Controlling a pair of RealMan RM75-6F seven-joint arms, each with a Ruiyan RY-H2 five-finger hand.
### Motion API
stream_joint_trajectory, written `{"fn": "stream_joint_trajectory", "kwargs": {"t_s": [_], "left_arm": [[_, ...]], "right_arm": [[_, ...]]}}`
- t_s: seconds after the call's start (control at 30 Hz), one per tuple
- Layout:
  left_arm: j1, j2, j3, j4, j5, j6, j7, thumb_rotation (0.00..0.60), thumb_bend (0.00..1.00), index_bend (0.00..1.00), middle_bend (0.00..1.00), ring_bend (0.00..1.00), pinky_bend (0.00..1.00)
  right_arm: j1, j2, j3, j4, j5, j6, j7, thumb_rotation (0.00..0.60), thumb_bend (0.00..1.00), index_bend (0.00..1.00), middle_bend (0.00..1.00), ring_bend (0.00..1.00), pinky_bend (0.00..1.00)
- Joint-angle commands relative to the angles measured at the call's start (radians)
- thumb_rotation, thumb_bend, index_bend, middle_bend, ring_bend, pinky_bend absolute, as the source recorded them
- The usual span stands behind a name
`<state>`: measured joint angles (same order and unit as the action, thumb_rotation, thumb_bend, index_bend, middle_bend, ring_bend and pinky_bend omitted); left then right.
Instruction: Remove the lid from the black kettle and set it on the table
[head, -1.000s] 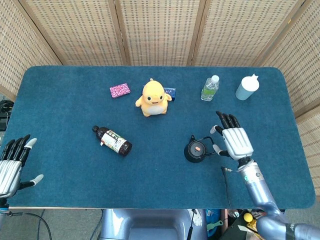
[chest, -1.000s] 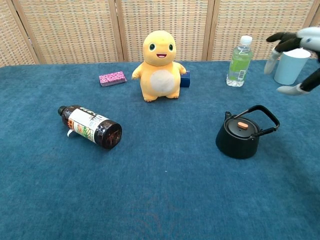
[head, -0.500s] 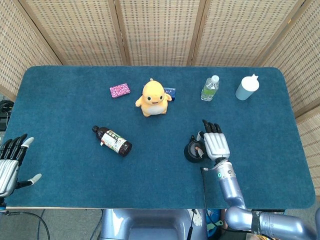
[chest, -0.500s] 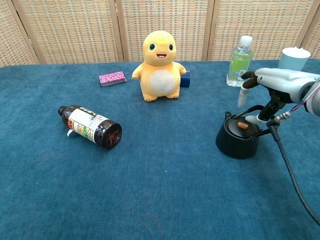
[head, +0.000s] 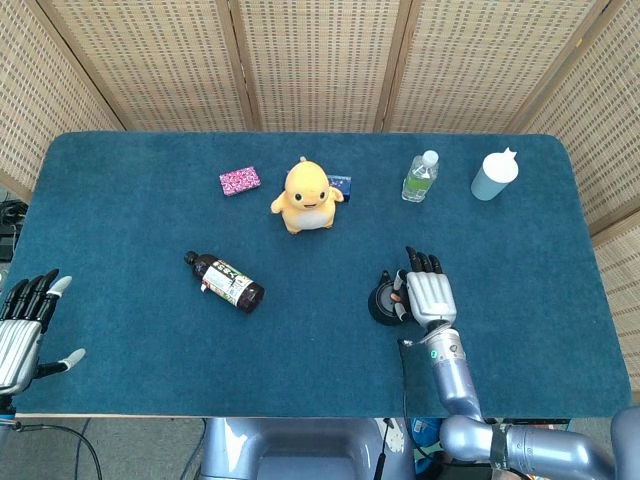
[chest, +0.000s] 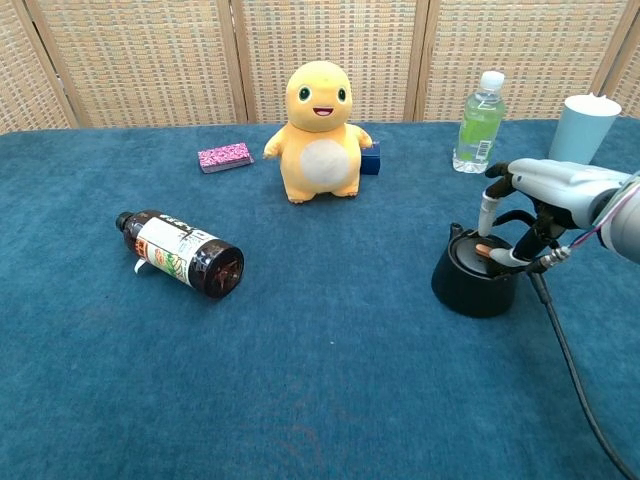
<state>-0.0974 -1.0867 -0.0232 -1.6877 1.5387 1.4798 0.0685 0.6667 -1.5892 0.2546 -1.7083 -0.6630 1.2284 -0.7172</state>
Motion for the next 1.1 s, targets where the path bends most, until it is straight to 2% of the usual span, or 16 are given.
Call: {"fn": "stream_joint_trajectory", "kwargs": {"t_s": [0.03, 0.53, 1.1], "left_arm": [[0.0, 0.0, 0.0, 0.0, -0.001, 0.0, 0.001, 0.6, 0.13, 0.0, 0.0, 0.0, 0.0], [-0.001, 0.002, -0.001, 0.001, -0.006, -0.002, -0.004, 0.6, 0.13, 0.0, 0.0, 0.0, 0.0], [-0.002, 0.0, -0.001, 0.003, -0.007, -0.002, -0.003, 0.6, 0.13, 0.0, 0.0, 0.0, 0.0]], "right_arm": [[0.003, -0.006, -0.001, 0.011, 0.004, -0.002, 0.006, 0.6, 0.51, 0.48, 0.0, 0.0, 0.0], [0.02, -0.017, -0.007, 0.035, 0.04, -0.01, -0.003, 0.6, 0.54, 0.49, 0.0, 0.0, 0.0], [0.034, -0.045, -0.019, 0.056, 0.025, -0.004, 0.004, 0.6, 0.57, 0.53, 0.0, 0.0, 0.0]]}}
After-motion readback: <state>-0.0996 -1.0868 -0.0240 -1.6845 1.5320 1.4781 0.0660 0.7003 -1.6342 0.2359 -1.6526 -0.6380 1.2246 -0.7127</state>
